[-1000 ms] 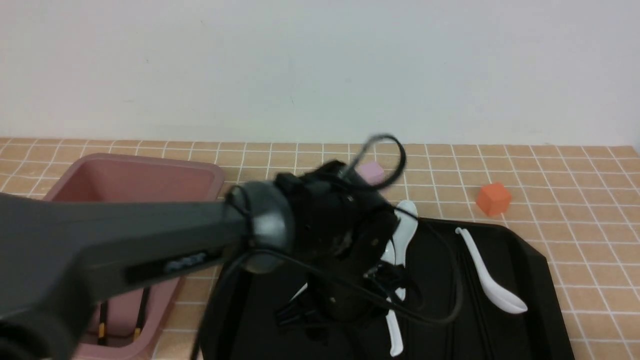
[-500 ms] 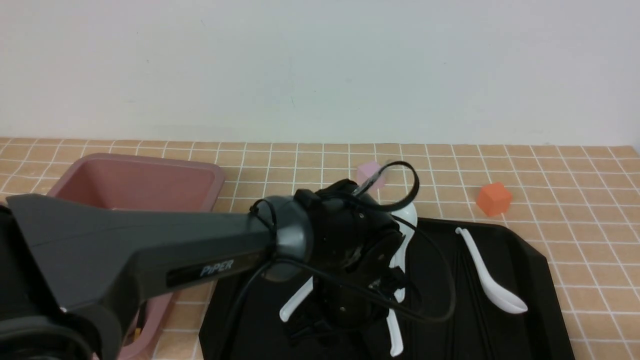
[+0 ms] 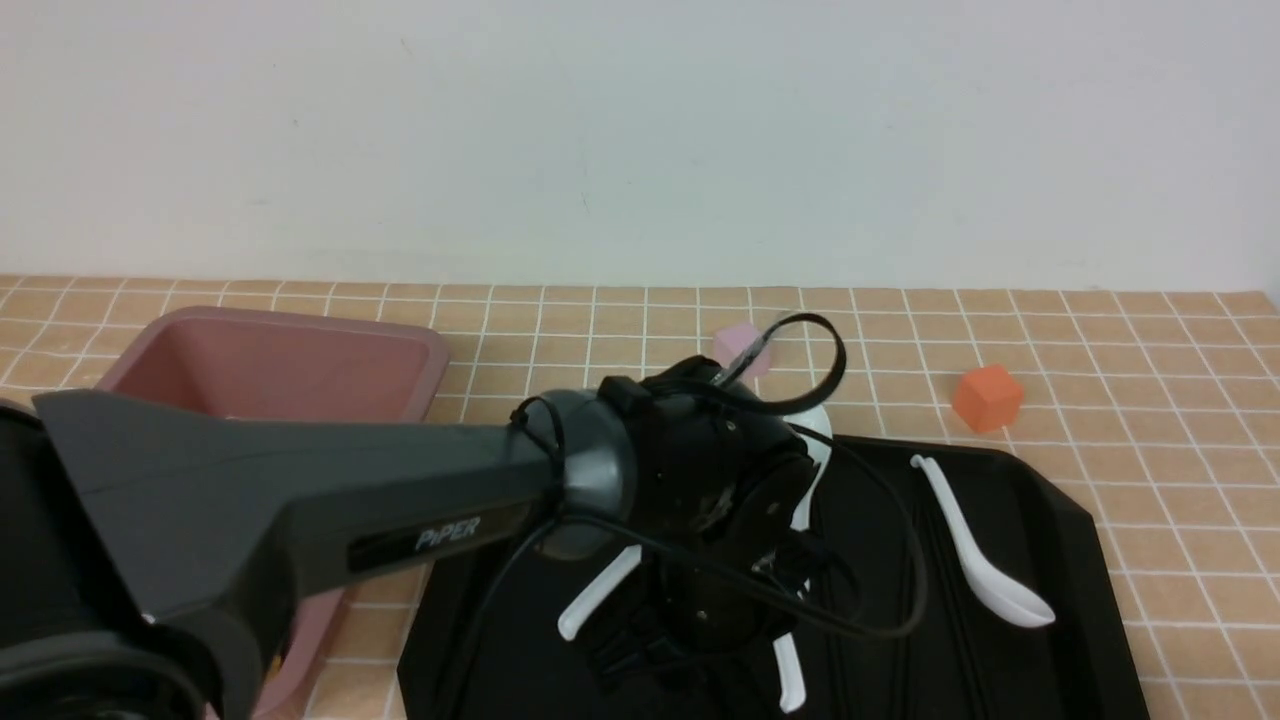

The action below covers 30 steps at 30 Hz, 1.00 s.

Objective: On brown tablecloth take chopsticks from black tray and put them in box.
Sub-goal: 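Reach over to the black tray and grasp a pair of chopsticks with the left gripper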

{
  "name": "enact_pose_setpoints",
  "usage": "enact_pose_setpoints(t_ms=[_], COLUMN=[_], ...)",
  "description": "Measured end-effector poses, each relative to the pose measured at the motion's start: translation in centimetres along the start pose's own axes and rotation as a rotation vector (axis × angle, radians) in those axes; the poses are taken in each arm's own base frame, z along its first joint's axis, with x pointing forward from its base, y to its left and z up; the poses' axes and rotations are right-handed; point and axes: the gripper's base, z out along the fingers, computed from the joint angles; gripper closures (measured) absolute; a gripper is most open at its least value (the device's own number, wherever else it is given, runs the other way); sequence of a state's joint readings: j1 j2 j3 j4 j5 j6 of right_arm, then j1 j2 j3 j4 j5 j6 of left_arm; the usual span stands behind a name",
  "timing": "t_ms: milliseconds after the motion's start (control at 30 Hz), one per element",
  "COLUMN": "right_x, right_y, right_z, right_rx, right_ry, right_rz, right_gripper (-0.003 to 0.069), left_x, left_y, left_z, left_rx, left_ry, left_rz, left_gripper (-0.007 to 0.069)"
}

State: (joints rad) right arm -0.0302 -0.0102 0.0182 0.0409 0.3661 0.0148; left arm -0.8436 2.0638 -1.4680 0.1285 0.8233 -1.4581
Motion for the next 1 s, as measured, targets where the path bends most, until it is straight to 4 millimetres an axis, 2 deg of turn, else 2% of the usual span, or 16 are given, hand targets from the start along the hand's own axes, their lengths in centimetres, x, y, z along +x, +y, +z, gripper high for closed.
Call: enact_pose_setpoints(t_ms=[433, 700, 1000], right_x=[0.0, 0.0, 0.0], right_y=[0.0, 0.0, 0.0], right_z=[0.0, 0.0, 0.0], right_rx=[0.000, 0.000, 0.000], right_ry=[0.000, 0.000, 0.000], right_rz=[0.000, 0.000, 0.000], right_gripper=[0.0419, 0.0419, 0.0419], left_x=[-0.5, -1.0, -1.9], left_y=[-0.8, -0.8, -0.3], left_z=[-1.1, -0.8, 1.1], left_rx=[0.002, 0.006, -0.040], left_ry=[-0.027, -0.029, -0.007], left_rz=[0.013, -0.003, -0.085], left_gripper=[0.0248, 0.0156, 0.0148])
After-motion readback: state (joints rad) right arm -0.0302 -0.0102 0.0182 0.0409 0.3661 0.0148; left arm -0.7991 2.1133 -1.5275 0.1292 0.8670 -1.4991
